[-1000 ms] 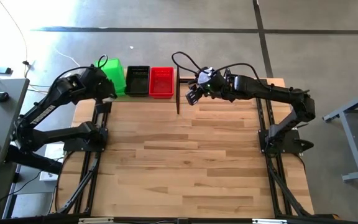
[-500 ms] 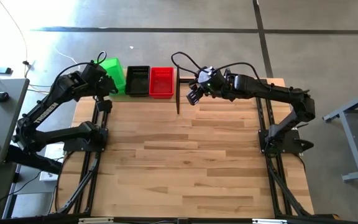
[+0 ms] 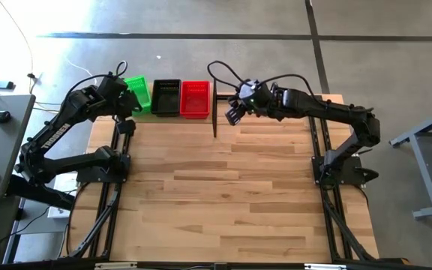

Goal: Stack baskets on shelf by color
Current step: Stack the green bin on top of the green bin on the shelf, then adjust the stacked green bins

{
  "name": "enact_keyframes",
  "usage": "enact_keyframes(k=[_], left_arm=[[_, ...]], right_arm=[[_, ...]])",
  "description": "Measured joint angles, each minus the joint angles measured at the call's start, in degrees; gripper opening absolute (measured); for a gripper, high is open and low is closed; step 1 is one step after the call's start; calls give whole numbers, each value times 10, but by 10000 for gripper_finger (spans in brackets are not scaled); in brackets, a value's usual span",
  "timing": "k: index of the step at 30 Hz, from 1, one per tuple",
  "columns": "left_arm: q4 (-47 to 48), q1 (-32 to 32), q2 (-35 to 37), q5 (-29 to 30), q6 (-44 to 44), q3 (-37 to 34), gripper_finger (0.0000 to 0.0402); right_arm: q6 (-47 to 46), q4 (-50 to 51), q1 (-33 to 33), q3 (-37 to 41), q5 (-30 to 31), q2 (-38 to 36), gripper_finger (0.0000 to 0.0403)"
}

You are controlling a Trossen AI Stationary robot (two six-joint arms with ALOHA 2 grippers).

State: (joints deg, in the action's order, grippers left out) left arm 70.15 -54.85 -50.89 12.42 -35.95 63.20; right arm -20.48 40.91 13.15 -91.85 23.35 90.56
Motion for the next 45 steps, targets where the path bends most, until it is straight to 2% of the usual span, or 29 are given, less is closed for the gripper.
enact_keyframes(k=[4, 10, 14, 19, 25, 40, 45], left_arm=[[0, 0, 0, 5, 17, 0, 82], [4, 0, 0, 49, 33, 0, 107], [11, 0, 0, 41, 27, 0, 102], [-16, 3, 1, -33, 37, 0, 86], [-49, 3, 0, -65, -6, 0, 79], [-54, 3, -57, -66, 12, 0, 78], [-53, 3, -75, -47, 12, 0, 78]], right_arm=[[0, 0, 0, 0, 0, 0, 169], [0, 0, 0, 0, 0, 0, 169], [0, 0, 0, 0, 0, 0, 169], [0, 0, 0, 0, 0, 0, 169], [0, 0, 0, 0, 0, 0, 169], [0, -1, 0, 0, 9, 0, 169], [0, -1, 0, 0, 17, 0, 169]])
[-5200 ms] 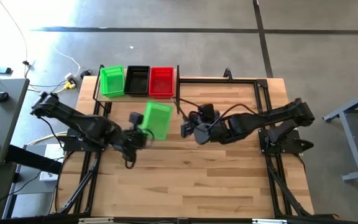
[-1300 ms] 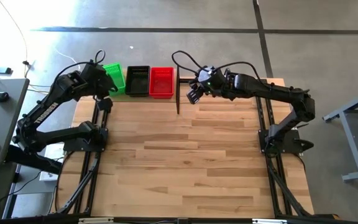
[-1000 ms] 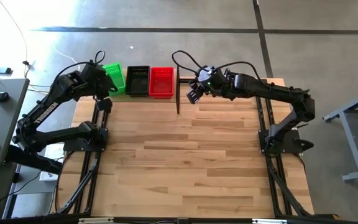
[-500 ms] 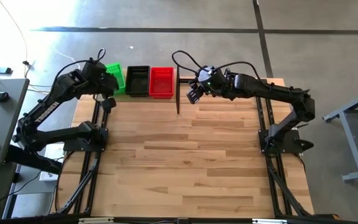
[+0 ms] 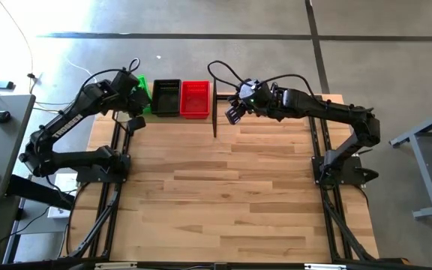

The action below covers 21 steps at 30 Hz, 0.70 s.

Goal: Stack baskets on shelf by color
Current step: Adjust the stacked green bins

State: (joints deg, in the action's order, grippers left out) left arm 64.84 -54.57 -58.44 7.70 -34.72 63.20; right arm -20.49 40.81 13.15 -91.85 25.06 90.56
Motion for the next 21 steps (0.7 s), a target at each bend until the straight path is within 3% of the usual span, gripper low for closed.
enact_keyframes(k=[9, 15, 21], left_arm=[[19, 0, -9, 15, -5, 0, 55], [54, 0, 9, 20, -51, 0, 23], [58, 0, 31, 19, -65, 0, 15]], right_arm=[[-5, 0, 0, 0, 0, 0, 169], [-5, 0, 0, 0, 2, 0, 169], [-5, 0, 4, 0, 2, 0, 169]])
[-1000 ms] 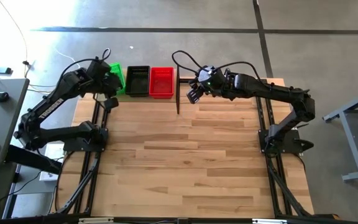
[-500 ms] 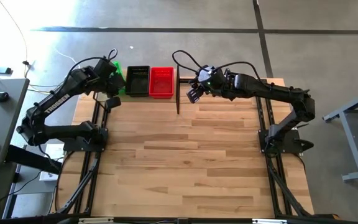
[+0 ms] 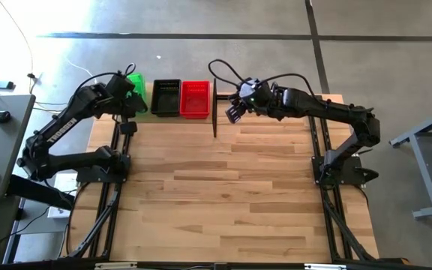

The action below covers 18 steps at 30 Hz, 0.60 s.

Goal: Stack baskets on shelf by color
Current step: Adjust the stacked green bins

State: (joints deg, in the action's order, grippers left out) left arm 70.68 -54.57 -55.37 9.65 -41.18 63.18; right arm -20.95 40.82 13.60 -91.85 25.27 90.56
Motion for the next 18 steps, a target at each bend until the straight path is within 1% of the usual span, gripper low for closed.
enact_keyframes(k=[3, 11, 18], left_arm=[[3, 0, 10, -3, -19, 0, 17], [18, 0, 10, -48, -43, 0, 15], [29, 0, 1, -48, -78, 0, 15]], right_arm=[[0, 0, 0, 0, 1, 0, 169], [0, 0, 0, 0, 1, 0, 169], [0, 0, 0, 0, -1, 0, 169]])
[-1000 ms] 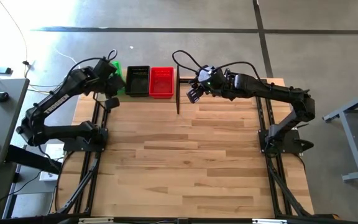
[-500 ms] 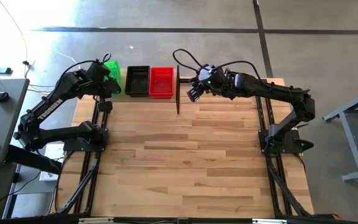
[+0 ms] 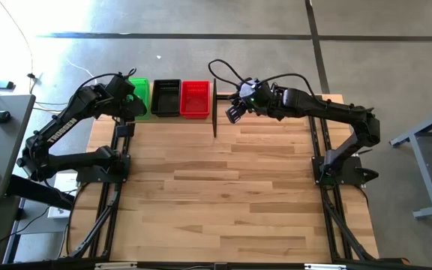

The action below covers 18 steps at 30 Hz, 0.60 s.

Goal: Stack baskets on shelf by color
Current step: Adjust the stacked green bins

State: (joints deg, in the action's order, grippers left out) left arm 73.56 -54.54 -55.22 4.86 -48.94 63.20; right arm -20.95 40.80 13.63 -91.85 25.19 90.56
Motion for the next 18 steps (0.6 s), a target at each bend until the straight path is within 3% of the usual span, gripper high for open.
enact_keyframes(k=[18], left_arm=[[0, 0, -1, 28, 7, 0, 17]], right_arm=[[0, 0, 0, 0, -5, 0, 169]])
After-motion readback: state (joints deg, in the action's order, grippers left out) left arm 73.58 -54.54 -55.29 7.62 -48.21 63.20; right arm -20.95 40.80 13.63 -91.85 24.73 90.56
